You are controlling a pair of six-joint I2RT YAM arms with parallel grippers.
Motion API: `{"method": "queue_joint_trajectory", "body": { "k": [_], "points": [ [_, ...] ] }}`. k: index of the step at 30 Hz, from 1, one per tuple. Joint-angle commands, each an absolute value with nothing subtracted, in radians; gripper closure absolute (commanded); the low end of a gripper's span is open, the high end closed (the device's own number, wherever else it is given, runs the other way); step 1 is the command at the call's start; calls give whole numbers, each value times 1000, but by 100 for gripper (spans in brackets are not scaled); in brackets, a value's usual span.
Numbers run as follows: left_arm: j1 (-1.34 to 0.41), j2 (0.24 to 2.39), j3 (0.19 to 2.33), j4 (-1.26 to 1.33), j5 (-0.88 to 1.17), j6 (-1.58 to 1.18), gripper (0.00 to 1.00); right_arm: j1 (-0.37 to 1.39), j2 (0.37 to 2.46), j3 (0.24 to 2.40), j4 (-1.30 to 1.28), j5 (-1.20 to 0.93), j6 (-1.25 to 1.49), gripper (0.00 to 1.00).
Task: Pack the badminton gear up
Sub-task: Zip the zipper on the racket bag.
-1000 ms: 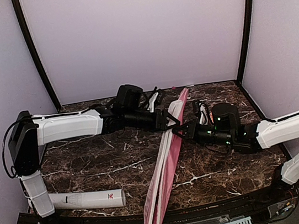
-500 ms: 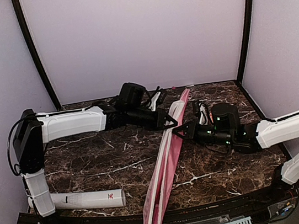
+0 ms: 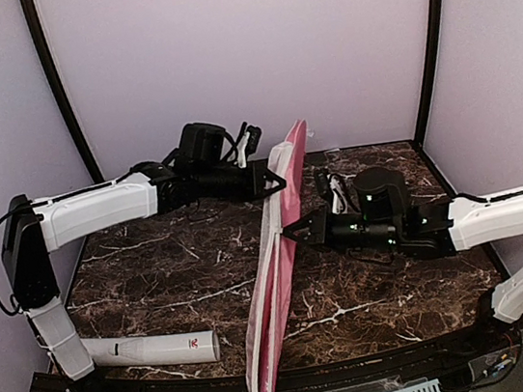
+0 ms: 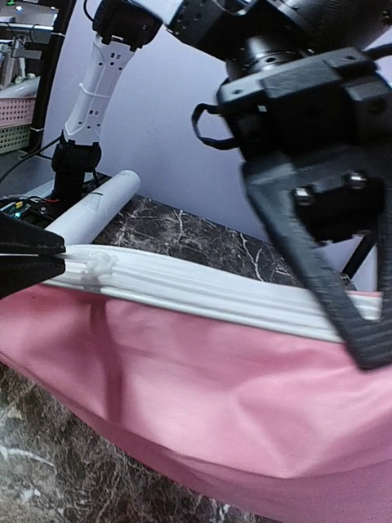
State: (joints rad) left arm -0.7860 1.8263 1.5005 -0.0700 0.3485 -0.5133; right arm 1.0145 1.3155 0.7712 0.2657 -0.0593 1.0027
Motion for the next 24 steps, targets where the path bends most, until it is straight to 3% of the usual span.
{"method": "queue_joint_trajectory", "body": {
  "k": [1,24],
  "points": [
    [-725,1717,1506,51,232,-536,100,1089,1350,839,193,-145,972,100],
    [-444,1595,1356,-4,107,-528,100,1355,1500,978,-80,-296,896,100]
  ]
}}
